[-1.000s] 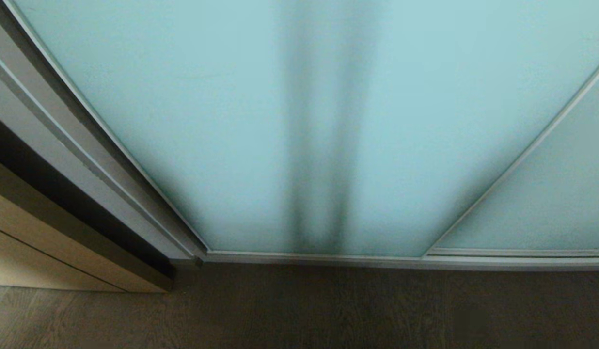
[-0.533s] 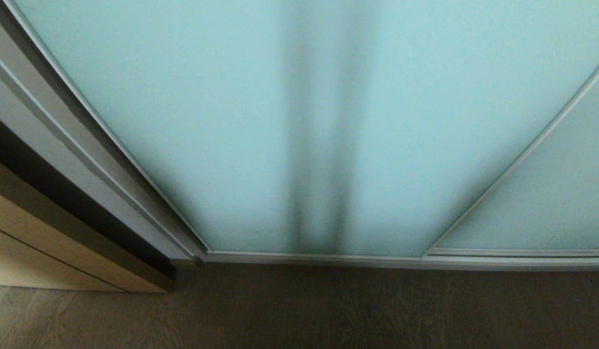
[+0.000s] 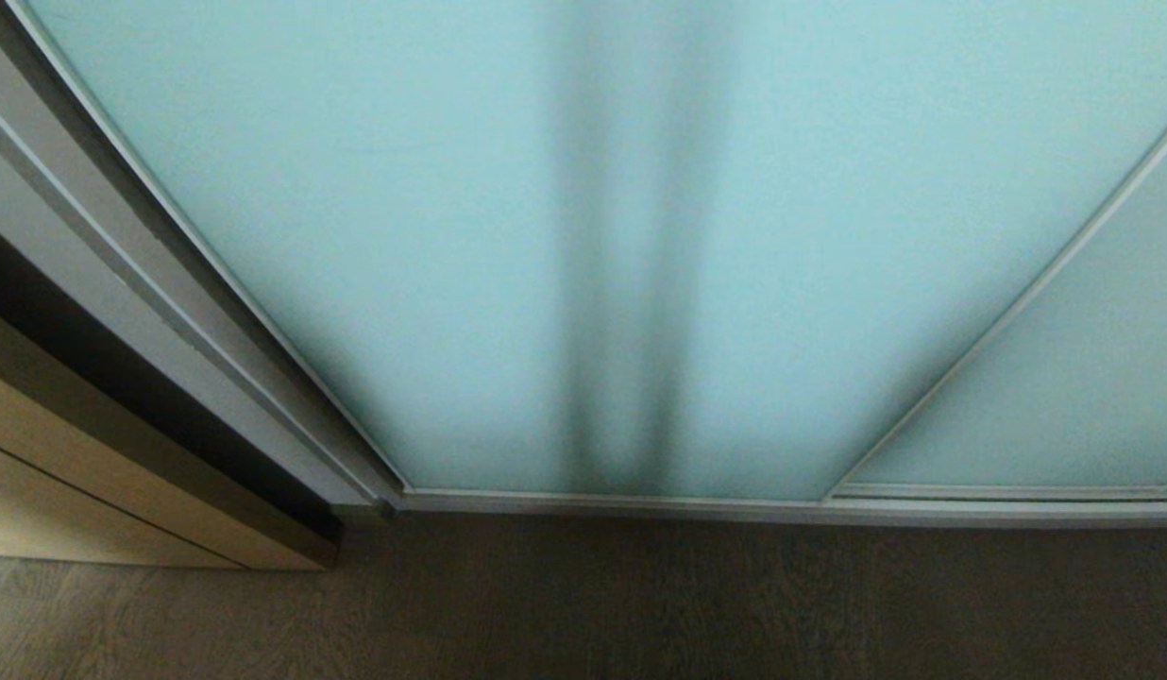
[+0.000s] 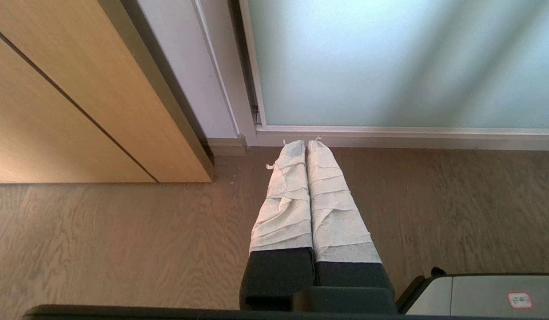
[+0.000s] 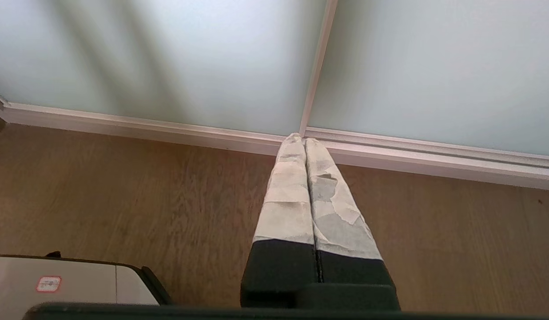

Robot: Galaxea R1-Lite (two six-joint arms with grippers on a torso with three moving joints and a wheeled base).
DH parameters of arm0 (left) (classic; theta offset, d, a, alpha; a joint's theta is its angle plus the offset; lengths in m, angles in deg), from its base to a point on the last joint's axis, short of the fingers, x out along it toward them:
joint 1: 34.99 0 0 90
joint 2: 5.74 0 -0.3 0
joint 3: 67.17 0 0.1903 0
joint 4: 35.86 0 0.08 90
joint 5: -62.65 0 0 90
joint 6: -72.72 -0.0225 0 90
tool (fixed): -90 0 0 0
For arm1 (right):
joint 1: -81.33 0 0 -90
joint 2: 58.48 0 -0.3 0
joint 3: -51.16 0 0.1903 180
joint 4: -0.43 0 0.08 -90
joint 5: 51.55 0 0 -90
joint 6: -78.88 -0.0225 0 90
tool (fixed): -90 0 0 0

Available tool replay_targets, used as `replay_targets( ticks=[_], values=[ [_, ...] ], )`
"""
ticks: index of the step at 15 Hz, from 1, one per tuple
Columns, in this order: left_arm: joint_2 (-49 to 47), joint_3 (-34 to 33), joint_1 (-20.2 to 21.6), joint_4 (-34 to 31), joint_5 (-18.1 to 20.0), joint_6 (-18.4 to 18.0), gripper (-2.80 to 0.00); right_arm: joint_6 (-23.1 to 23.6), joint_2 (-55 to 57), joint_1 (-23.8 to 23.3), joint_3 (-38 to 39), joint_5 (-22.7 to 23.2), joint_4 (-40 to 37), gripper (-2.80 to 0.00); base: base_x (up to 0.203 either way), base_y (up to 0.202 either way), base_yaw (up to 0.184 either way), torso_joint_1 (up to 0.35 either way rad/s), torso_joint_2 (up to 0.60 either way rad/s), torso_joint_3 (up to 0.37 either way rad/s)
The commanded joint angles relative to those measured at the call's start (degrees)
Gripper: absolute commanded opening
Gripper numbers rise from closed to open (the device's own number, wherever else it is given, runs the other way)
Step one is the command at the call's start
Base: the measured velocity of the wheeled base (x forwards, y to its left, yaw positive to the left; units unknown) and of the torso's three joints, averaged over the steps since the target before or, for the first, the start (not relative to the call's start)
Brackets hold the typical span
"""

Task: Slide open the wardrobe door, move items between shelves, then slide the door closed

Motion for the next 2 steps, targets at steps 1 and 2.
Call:
replay_targets(
  ticks=[1, 2],
  values=[
    [-0.09, 0.0, 0.01, 0.01, 0.01, 0.0, -2.8, -0.18, -0.01, -0.03, 0.0, 0.04, 0.01, -2.8, 0.0, 0.0, 0.0, 0.0, 0.0, 0.0],
    [-0.09, 0.0, 0.01, 0.01, 0.01, 0.0, -2.8, -0.18, -0.01, 0.04, 0.0, 0.04, 0.01, -2.8, 0.0, 0.0, 0.0, 0.0, 0.0, 0.0]
  ],
)
